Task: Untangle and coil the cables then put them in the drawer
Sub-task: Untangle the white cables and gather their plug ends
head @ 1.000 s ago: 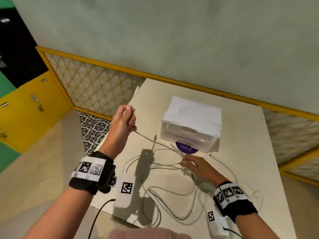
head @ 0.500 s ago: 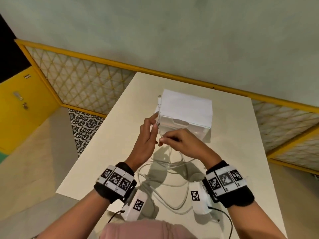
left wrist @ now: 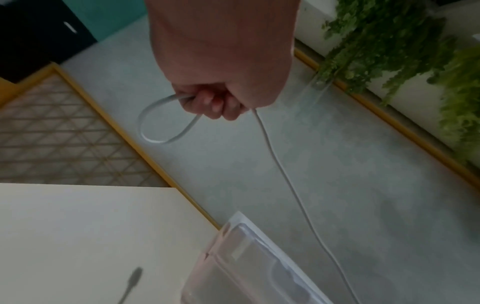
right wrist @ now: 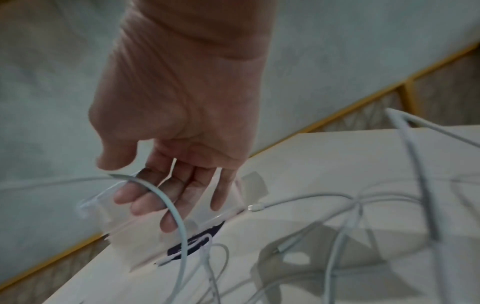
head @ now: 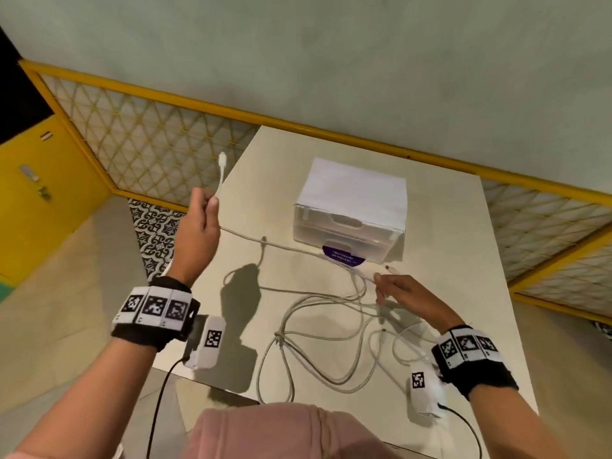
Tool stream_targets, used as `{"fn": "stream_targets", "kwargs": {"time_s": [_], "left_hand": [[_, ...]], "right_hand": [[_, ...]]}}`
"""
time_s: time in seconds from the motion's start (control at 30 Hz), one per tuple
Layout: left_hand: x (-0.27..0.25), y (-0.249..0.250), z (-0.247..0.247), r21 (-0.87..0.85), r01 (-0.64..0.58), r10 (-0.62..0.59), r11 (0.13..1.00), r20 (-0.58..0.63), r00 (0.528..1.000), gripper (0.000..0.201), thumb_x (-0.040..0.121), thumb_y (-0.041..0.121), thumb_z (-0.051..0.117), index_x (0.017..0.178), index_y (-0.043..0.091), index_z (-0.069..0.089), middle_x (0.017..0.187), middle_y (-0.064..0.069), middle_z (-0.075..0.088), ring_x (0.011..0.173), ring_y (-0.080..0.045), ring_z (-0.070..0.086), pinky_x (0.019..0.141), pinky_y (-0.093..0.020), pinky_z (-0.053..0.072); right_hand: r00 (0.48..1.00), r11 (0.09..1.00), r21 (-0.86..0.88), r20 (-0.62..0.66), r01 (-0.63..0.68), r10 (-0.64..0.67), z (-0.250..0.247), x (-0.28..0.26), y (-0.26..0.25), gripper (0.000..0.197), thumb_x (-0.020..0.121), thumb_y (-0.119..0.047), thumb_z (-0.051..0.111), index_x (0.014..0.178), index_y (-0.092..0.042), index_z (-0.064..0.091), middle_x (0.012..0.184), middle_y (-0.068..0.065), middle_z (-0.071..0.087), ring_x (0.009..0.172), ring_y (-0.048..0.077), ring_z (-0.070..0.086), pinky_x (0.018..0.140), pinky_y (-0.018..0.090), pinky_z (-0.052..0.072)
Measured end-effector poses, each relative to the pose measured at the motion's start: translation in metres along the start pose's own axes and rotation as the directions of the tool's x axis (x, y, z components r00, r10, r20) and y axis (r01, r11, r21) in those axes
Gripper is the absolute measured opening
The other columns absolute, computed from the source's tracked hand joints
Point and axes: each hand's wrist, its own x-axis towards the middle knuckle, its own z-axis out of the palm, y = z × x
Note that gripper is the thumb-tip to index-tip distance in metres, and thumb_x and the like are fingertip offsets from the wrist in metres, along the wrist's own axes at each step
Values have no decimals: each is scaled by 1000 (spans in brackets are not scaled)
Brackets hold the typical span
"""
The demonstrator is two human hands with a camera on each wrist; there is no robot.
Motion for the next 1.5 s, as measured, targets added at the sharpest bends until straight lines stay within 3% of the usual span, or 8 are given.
{"fn": "stream_targets", "kwargs": {"time_s": [0.23, 0.4, 0.6, 0.73, 0.83, 0.97, 1.2, 1.5], "left_hand": [[-23, -35, 27, 306, 35, -133, 951, 303, 944, 18, 102, 25, 29, 99, 9, 37, 93, -12, 71, 83, -40, 64, 67, -46, 48], [-26, -12, 39, 136, 108, -131, 985, 167, 977, 20, 102, 24, 29, 102, 7, 40, 118, -10, 67, 83, -35, 61, 67, -40, 43], [-38, 60, 48, -325, -65, 180, 944, 339, 924, 17, 103, 28, 32, 93, 15, 36, 112, 6, 70, 64, -22, 57, 53, -37, 45], [-42, 70, 60, -289, -13, 169, 957, 521, 837, 18, 102, 34, 31, 88, 24, 36, 66, 2, 57, 54, -7, 50, 54, -33, 42], [-33, 60, 51, -168, -123, 184, 978, 418, 890, 17, 101, 37, 30, 90, 24, 35, 57, 1, 42, 47, -9, 37, 53, -33, 31], [-13, 51, 24, -215, -129, 180, 968, 233, 956, 20, 101, 32, 31, 93, 15, 37, 58, -6, 38, 50, -17, 33, 53, -33, 28], [-28, 37, 22, -11, -135, 134, 991, 257, 957, 17, 102, 27, 32, 95, 13, 37, 50, 3, 35, 46, -18, 36, 48, -32, 21], [-33, 8, 15, 214, -143, 82, 966, 271, 959, 24, 102, 29, 29, 102, 7, 38, 51, 2, 42, 49, -30, 42, 47, -33, 22]], "right_hand": [[938, 985, 20, -309, 169, -155, -7, 0, -38, 32, 96, -29, 49, 70, -14, 61, 54, -11, 48, 53, 8, 39, 57, 21, 34], [926, 955, -140, -242, 263, -291, -11, -4, -86, 29, 91, -26, 60, 73, -6, 71, 46, -8, 43, 44, 5, 35, 47, 13, 26], [950, 926, -215, 76, 311, -302, 17, -4, -116, 33, 90, -40, 58, 73, -17, 74, 43, -8, 42, 43, 7, 35, 46, 15, 28], [928, 918, -149, 0, 368, -372, 20, 0, -127, 37, 91, -47, 52, 75, -20, 71, 56, -1, 58, 48, 11, 48, 55, 25, 41], [947, 943, -101, -13, 317, -320, 11, 5, -105, 39, 84, -52, 58, 75, -15, 68, 75, 20, 64, 67, 25, 60, 67, 32, 47], [994, 984, -142, 38, 108, -104, 11, 9, -45, 28, 89, -36, 61, 65, -21, 60, 64, -6, 61, 54, -6, 54, 60, 15, 41], [991, 985, -167, -124, 37, -59, 26, 17, 8, 29, 100, -22, 39, 73, -30, 45, 76, -5, 63, 76, 12, 67, 79, 38, 55], [849, 972, -147, -476, 182, -231, 3, 13, -37, 21, 100, -28, 38, 86, -15, 44, 70, 12, 64, 65, 28, 62, 63, 39, 52]]}}
